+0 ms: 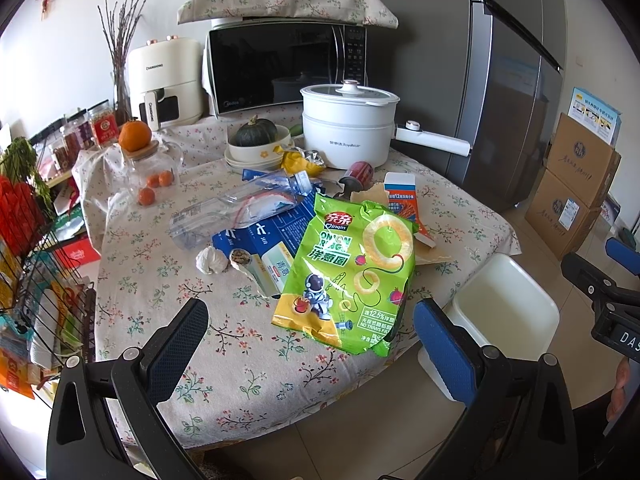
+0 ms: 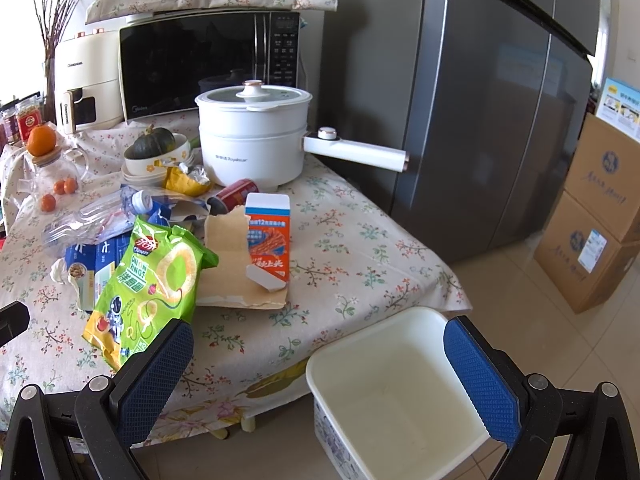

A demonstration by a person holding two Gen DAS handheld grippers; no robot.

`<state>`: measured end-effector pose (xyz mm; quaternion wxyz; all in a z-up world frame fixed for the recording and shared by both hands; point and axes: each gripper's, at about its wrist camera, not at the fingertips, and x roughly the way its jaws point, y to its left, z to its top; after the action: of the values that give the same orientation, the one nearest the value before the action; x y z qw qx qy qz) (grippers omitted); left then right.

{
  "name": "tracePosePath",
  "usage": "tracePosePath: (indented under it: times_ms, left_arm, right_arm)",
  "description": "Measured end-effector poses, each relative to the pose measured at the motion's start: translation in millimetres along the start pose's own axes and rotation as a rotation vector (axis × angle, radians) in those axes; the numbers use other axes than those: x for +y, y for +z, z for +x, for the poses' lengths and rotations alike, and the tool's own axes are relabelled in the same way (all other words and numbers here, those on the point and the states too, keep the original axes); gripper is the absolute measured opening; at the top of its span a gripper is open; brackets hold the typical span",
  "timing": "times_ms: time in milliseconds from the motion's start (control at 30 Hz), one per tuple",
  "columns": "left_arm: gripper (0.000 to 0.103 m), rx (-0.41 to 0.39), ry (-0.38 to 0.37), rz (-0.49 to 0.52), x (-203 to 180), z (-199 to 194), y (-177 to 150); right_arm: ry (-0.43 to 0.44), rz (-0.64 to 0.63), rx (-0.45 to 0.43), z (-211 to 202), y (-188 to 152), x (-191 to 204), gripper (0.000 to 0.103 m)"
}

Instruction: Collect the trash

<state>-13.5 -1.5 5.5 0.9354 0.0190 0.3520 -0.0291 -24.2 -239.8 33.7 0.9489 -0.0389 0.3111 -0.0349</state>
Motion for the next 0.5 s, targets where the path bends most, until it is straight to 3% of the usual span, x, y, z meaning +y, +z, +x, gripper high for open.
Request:
tracePosePath:
  times_ms: [500]
  left_arm:
    - [0.103, 0.023, -0.012, -0.003, -5.5, 8.1, -5.4]
  right_arm:
    - [-0.002, 0.005, 0.001, 0.1, -1.3, -1.3, 0.103]
